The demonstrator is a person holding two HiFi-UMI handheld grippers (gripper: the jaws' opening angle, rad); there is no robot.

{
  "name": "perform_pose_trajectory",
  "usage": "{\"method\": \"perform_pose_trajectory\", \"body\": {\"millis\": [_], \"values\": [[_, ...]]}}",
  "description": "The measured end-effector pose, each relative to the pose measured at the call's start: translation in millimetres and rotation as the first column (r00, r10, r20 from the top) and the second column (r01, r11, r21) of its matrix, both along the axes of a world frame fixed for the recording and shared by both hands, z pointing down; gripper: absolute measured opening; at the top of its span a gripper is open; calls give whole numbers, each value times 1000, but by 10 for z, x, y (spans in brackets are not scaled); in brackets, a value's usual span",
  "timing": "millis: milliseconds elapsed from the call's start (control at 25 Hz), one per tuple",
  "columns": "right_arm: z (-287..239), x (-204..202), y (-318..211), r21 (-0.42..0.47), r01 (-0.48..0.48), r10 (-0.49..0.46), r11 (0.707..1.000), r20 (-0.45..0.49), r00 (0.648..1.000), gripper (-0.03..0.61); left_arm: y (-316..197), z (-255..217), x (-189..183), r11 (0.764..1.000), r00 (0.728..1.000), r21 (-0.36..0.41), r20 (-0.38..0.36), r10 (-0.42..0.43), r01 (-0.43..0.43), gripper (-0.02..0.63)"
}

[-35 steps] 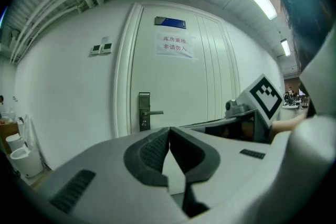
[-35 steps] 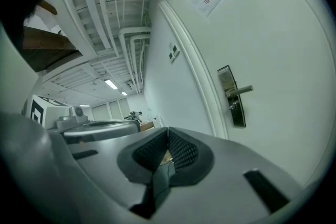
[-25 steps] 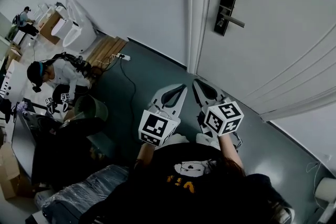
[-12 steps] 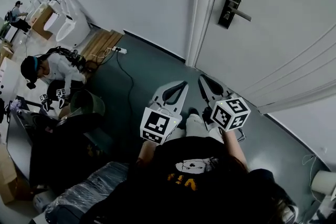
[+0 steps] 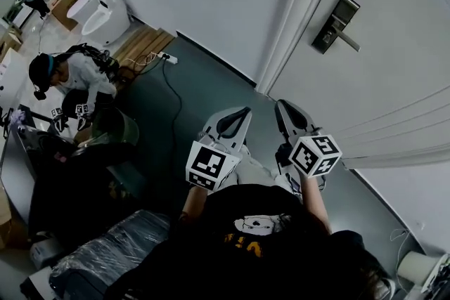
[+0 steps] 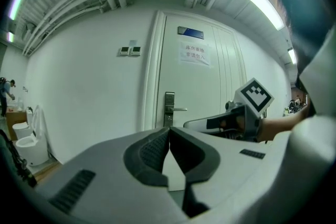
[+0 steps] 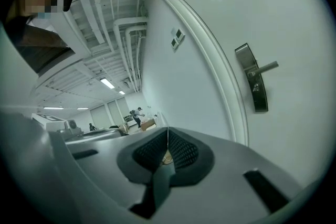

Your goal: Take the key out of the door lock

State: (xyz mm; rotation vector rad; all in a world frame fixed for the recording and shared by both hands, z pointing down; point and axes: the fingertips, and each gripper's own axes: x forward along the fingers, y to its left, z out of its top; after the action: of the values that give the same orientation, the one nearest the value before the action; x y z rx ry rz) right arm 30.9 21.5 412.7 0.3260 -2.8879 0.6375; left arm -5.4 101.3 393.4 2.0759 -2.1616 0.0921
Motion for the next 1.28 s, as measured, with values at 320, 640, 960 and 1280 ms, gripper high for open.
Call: {"method": "perform_pose_trajectory", "body": {"millis": [320,640,960,1280], "values": [[173,-616,-427,-21,14,-14,1000,1,1000,5,-505,67,-527,1000,1000,-4,3,19,-19,8],[282,-1294,-907,-58,48,-49,997,-16,999,6,-1138,25,-1136,998,997,-32,51,57,-55,8],[390,-1605,-1215,-56,49,-51,997,-31,998,6,-1479,203,-1426,997,997,-42,32,72,-70,8],[425,-1349,-1509,-67,-49,47,997,-38,998,5,-1799,190,-1218,984,985,-58,24,170,-168,8]]}}
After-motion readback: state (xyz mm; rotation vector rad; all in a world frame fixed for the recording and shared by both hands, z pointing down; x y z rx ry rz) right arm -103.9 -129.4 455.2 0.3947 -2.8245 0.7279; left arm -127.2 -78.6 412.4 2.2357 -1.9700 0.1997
